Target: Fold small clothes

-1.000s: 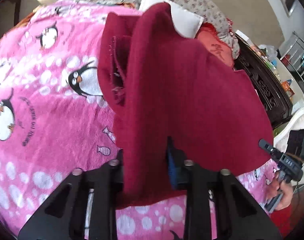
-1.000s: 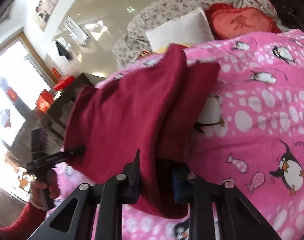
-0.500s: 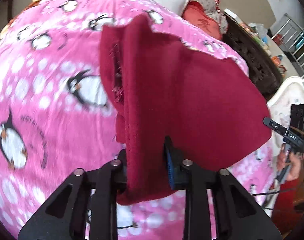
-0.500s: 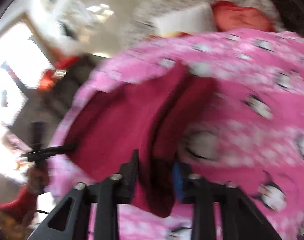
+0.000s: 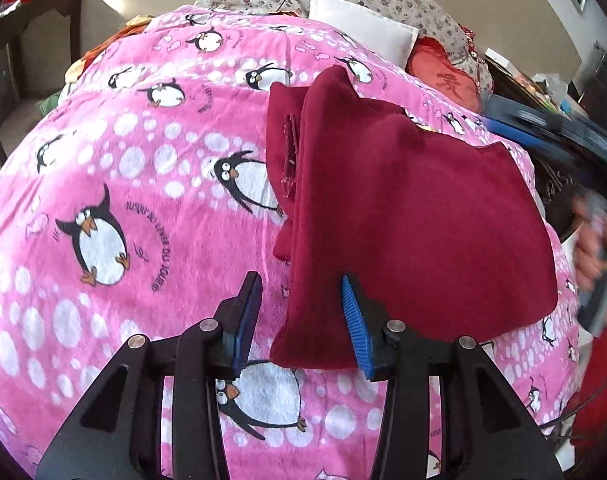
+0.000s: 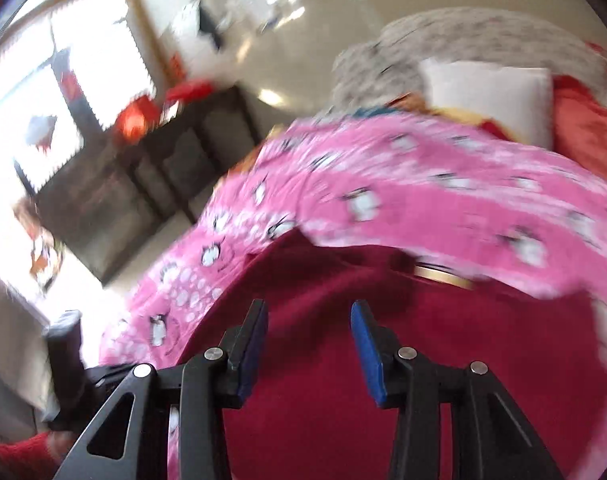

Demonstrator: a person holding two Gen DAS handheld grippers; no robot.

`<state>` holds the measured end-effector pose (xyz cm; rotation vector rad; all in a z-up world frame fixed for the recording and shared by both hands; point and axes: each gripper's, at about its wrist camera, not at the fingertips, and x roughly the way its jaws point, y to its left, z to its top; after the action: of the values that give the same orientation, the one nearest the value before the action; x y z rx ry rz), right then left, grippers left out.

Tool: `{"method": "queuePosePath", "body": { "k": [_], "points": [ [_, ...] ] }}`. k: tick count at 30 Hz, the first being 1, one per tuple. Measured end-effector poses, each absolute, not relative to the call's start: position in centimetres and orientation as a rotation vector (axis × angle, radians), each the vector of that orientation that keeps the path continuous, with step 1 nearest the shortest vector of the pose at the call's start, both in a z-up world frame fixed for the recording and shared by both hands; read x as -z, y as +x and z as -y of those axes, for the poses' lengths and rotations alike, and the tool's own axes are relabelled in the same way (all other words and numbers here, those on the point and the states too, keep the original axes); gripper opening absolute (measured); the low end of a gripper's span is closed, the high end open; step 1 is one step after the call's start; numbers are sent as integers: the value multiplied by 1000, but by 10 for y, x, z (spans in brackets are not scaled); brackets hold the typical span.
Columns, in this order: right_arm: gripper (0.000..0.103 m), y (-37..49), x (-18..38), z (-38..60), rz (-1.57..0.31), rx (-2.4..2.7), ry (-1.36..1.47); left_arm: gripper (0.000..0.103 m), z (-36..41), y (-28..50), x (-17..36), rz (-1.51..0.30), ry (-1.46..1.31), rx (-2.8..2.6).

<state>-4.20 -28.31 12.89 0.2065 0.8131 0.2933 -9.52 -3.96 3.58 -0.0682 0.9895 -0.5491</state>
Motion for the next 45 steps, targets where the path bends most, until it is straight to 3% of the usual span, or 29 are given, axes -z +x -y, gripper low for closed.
{"method": "queuePosePath", "body": {
  "k": [3,6,10,16,19,26,40,44,45],
  "points": [
    [41,10,-99,241,-895,-282,126,41,44,-93,-34,-998,-99,561],
    [41,41,-78,217,-940,-285,98,52,40,-89,-29,-1010,-147,564],
    [42,66,-50,191,-1003,-256,16,53,36,-83,-23,-1012,-204,574],
    [43,61,-62,213,-1003,-278,120,58,37,-84,-24,-1009,-202,579],
    [56,54,-76,218,-992,-297,170,62,40,-86,-24,-1001,-196,573],
    [59,55,-79,188,-1073,-303,116,64,40,-86,-24,-987,-203,567],
    [80,78,-46,136,-1157,-182,-127,64,37,-89,-21,-971,-213,582],
    [77,78,-46,138,-1144,-186,-111,64,37,-88,-22,-972,-216,581],
    [68,77,-47,140,-1139,-182,-116,64,38,-88,-23,-971,-215,581]
  ]
}}
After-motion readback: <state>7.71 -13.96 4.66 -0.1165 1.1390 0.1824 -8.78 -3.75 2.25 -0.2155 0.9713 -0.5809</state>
